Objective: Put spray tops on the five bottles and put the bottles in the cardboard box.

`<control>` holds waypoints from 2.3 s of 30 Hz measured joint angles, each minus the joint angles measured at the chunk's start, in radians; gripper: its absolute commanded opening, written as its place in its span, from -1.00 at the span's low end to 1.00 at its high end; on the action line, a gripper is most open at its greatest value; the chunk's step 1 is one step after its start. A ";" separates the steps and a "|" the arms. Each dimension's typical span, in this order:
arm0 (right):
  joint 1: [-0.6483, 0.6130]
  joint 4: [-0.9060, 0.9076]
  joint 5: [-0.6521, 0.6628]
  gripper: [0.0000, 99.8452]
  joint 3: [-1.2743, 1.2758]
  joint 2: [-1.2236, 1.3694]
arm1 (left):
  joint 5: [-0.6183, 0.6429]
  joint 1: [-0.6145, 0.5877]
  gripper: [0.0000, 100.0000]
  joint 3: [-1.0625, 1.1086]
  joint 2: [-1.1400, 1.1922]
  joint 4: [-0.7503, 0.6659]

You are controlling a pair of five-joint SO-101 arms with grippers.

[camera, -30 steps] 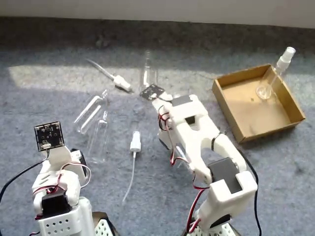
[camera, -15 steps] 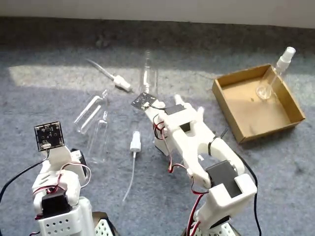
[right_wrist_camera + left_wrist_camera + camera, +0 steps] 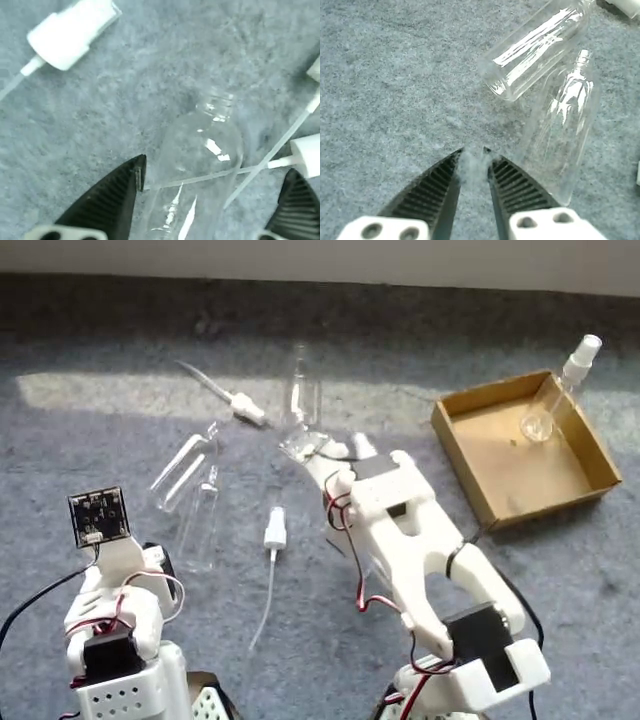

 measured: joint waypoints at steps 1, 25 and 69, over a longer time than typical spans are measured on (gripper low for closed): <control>0.002 -0.012 0.009 -0.26 0.021 0.000 | 0.000 0.000 -0.96 0.000 0.000 0.000; 0.006 -0.120 0.071 -0.71 0.092 -0.002 | 0.000 0.000 -0.96 0.043 0.000 -0.049; 0.120 0.428 -0.157 -0.78 0.132 -1.333 | 0.000 0.155 -0.96 0.025 0.000 -0.055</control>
